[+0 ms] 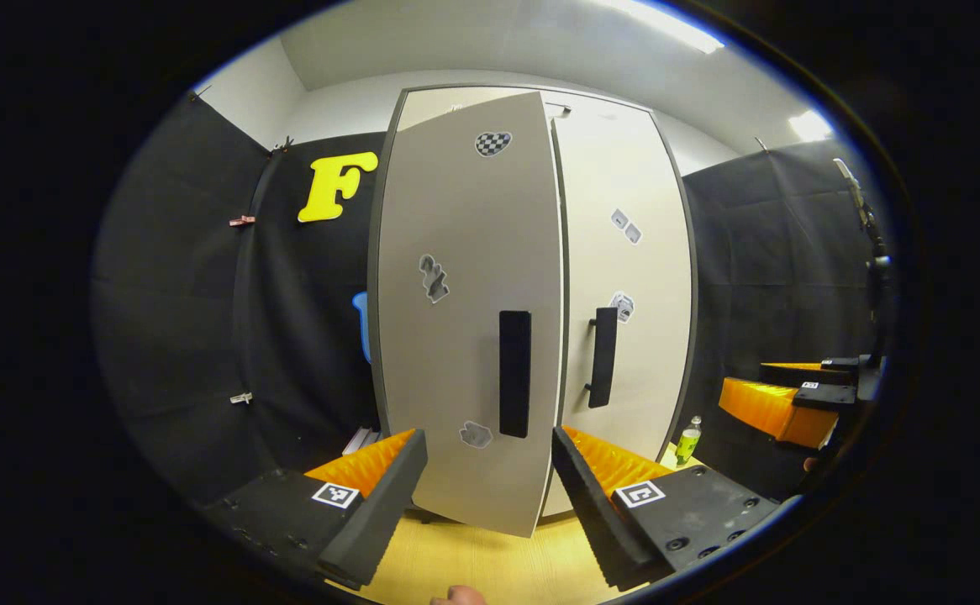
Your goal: Grab one shoe with the right hand and put it into the shoe cabinet, grab the other shoe with the left hand and put it into the shoe cabinet; then close the right door with the right hand and the left door with the left hand.
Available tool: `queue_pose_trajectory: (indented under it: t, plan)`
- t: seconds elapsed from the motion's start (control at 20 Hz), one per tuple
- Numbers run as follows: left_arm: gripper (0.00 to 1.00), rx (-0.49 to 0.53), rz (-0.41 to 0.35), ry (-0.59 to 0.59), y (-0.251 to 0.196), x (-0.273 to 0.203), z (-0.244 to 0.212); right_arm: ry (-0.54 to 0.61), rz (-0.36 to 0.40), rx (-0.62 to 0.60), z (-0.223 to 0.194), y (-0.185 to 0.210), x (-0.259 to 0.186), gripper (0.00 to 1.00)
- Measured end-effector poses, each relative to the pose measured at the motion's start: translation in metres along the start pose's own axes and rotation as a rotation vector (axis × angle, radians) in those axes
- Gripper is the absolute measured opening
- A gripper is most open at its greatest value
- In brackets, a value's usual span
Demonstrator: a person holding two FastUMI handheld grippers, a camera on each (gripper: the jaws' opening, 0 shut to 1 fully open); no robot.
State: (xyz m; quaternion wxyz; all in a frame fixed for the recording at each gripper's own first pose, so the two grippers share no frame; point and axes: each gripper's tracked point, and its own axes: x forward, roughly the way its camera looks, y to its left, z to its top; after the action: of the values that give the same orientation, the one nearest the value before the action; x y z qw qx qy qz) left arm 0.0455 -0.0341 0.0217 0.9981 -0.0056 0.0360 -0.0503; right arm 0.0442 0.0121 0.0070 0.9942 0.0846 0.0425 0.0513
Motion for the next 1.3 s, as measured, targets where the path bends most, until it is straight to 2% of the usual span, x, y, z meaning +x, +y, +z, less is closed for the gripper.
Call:
queue_pose_trajectory:
  t: [1.3]
  plan:
    - [0.95,0.0,0.016,-0.012,0.01,-0.021,0.001,-0.004,-0.007,-0.034,0.001,0.009,-0.019,0.98]
